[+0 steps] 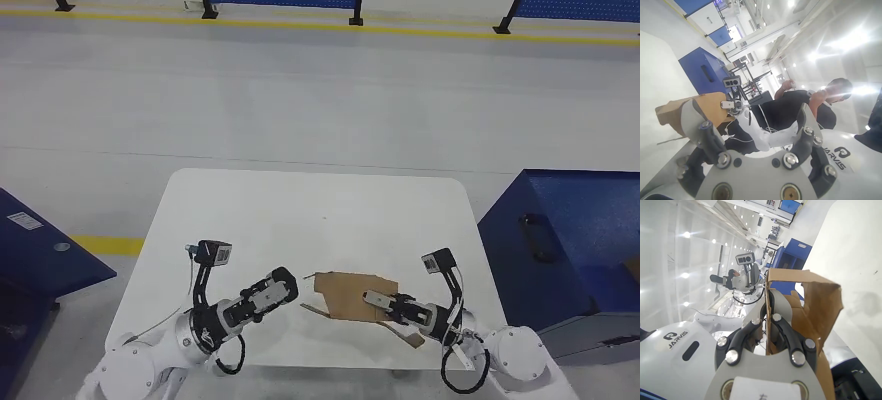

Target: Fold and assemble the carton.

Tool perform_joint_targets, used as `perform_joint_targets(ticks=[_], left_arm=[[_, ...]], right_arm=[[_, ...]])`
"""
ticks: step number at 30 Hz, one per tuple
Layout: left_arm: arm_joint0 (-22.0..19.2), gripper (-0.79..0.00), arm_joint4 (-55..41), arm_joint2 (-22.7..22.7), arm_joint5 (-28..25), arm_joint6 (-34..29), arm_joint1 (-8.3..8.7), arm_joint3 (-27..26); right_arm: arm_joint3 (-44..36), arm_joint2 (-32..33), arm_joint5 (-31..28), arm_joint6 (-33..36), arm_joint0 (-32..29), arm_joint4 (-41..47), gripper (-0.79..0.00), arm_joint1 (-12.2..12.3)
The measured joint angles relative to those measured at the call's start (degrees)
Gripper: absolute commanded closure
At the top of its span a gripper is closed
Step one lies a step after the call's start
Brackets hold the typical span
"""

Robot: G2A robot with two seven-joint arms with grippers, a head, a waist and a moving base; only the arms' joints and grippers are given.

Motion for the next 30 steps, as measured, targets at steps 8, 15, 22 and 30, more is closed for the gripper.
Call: perform_joint_targets(ticks=[8,15,22,30], left_arm=[[-1.52,-0.785,8.77,3.13,3.93,0.96,-0.18,-0.21],[-1.91,-0.785,9.49,4.42,4.94,-0.13,-0.25,-0.07],[-1.31,-0.785,6.09,4.53,4.14,-1.82,-0.23,-1.41],[-1.15,-0.785,6.87,5.48,4.36,-2.7,-0.21,-2.62]], right_arm=[[-0.59,0.4,-3.2,2.76,-0.93,-0.03,0.0,0.39],[-0.51,0.36,-3.23,2.36,-0.83,0.71,0.0,0.56],[-0.29,-0.91,-3.62,1.42,-0.66,-0.96,0.0,0.62],[-0.35,-1.98,-3.8,1.28,-0.82,-2.25,0.0,0.78]])
